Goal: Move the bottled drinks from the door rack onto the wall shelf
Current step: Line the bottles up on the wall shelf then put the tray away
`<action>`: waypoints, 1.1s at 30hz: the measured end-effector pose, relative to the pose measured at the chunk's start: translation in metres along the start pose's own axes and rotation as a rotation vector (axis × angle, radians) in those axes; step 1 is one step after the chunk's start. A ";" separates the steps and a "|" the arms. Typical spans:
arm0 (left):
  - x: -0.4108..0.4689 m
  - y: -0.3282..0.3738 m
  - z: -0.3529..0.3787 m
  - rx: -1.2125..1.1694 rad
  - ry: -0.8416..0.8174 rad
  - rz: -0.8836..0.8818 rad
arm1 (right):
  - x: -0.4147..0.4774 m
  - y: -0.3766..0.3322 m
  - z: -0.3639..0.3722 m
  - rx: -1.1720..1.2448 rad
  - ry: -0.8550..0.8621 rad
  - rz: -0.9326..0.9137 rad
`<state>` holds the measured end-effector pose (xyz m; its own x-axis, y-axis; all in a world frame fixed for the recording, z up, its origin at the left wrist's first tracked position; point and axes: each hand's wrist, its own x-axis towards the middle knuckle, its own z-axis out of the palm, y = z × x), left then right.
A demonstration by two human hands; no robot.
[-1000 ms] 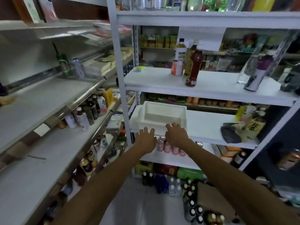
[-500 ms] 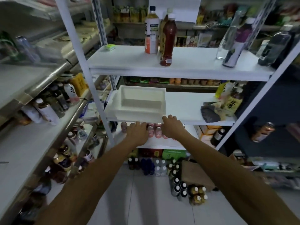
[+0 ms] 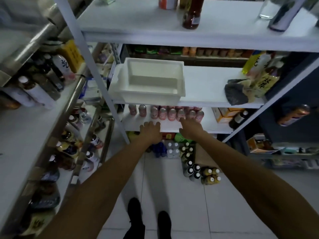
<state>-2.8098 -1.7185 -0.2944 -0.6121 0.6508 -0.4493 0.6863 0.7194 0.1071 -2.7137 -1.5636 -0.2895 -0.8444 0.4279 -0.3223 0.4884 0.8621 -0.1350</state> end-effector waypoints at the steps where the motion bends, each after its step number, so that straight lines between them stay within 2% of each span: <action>1: 0.004 -0.010 0.004 -0.005 -0.020 -0.005 | 0.005 -0.004 0.005 -0.002 -0.027 0.013; 7: 0.020 -0.073 0.016 -0.057 -0.059 -0.065 | 0.036 -0.032 0.040 -0.010 -0.189 0.058; 12: 0.035 -0.118 0.048 -0.284 -0.082 -0.085 | 0.057 -0.068 0.087 0.099 -0.224 0.074; 15: 0.045 -0.134 0.083 -0.343 -0.160 -0.106 | 0.067 -0.089 0.123 0.131 -0.299 0.060; 22: 0.073 -0.162 0.170 -0.312 -0.385 -0.158 | 0.088 -0.114 0.224 0.173 -0.454 0.056; 26: 0.111 -0.186 0.230 -0.363 -0.414 -0.224 | 0.118 -0.116 0.285 0.184 -0.521 0.061; 33: 0.174 -0.212 0.349 -0.442 -0.427 -0.299 | 0.176 -0.103 0.400 0.301 -0.501 0.065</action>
<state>-2.9245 -1.8426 -0.7052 -0.4791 0.3209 -0.8170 0.2312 0.9440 0.2352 -2.8251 -1.6854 -0.7069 -0.6395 0.2338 -0.7324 0.6384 0.6923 -0.3364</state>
